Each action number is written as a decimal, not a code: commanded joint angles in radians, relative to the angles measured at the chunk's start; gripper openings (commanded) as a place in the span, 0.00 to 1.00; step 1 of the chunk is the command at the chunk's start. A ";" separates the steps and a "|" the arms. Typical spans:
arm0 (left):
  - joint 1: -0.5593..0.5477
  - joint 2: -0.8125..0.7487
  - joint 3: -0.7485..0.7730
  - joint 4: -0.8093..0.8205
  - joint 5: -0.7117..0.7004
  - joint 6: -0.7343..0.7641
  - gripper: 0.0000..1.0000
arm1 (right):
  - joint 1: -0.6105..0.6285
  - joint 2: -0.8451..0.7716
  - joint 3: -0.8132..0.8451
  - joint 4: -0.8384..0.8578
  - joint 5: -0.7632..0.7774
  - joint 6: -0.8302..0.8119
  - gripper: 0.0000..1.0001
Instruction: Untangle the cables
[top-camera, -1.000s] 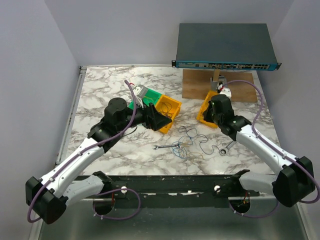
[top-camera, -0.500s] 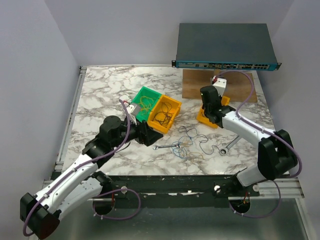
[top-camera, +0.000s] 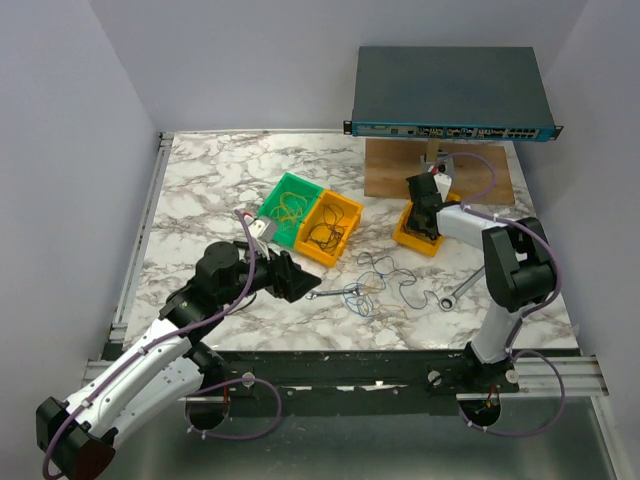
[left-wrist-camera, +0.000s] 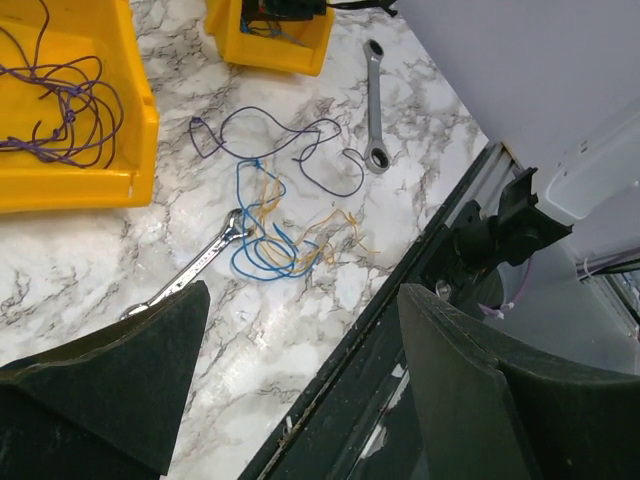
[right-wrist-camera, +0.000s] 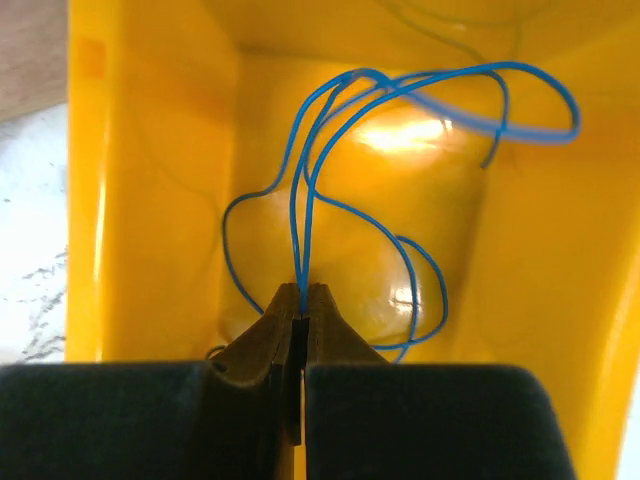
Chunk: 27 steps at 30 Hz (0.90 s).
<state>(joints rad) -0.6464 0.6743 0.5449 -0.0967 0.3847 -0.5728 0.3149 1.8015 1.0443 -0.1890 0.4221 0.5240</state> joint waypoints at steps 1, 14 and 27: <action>-0.007 -0.012 0.021 -0.090 -0.046 0.021 0.79 | -0.019 0.059 0.061 -0.065 -0.114 0.030 0.02; -0.081 0.208 0.102 -0.145 -0.099 0.032 0.85 | -0.019 -0.247 0.019 -0.167 -0.167 -0.041 0.64; -0.187 0.551 0.179 0.066 -0.131 0.070 0.77 | -0.013 -0.654 -0.264 -0.241 -0.540 -0.053 0.92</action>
<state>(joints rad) -0.8196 1.1679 0.7013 -0.1345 0.2928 -0.5426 0.2989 1.2213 0.8764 -0.3542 0.0593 0.4614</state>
